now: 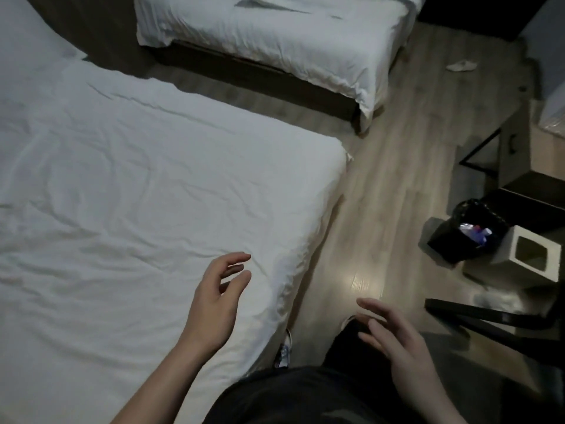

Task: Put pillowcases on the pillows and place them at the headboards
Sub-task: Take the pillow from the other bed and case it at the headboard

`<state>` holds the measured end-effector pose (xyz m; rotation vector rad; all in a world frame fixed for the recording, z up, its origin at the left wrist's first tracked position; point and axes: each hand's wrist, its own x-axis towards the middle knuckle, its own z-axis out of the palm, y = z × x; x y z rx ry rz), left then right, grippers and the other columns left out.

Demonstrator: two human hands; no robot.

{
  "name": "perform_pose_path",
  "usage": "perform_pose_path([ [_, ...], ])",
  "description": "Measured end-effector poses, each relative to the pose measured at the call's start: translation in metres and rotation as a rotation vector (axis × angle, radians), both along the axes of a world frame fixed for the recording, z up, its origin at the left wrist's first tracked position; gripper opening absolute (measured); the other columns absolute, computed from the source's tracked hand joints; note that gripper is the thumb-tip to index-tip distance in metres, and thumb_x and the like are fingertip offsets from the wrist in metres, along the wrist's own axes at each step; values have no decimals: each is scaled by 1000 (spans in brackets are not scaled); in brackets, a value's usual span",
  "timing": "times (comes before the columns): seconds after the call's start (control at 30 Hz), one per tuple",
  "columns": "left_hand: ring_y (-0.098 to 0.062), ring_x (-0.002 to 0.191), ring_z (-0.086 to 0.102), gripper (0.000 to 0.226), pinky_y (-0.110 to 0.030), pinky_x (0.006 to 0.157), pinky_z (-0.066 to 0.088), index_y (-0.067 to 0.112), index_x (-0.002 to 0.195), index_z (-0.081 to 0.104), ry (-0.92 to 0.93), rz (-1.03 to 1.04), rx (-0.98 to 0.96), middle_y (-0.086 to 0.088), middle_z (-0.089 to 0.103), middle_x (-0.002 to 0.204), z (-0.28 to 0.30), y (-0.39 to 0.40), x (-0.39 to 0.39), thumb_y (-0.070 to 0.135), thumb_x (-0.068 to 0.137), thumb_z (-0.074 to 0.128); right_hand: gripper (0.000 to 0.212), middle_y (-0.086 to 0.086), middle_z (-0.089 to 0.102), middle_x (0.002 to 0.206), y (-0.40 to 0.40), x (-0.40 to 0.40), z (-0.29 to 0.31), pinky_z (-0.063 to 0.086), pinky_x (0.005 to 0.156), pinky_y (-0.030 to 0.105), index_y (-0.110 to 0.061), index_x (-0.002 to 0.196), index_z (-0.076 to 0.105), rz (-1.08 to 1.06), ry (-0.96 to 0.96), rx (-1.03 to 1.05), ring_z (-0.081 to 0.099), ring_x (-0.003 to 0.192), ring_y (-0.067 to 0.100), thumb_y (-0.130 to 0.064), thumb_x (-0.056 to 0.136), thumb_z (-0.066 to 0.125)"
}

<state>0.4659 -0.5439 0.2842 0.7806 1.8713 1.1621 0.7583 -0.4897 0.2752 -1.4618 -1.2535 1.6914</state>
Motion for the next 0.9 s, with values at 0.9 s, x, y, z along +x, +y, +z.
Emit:
perform_pose_path([
  [0.9, 1, 123, 60, 27, -16, 92, 44, 35, 119, 70, 11, 209, -65, 18, 66, 131, 1, 471, 120, 16, 102, 61, 32, -7, 75, 119, 566, 49, 6, 54, 103, 50, -32, 112, 76, 297, -14, 11, 68, 116, 14, -8, 100, 58],
])
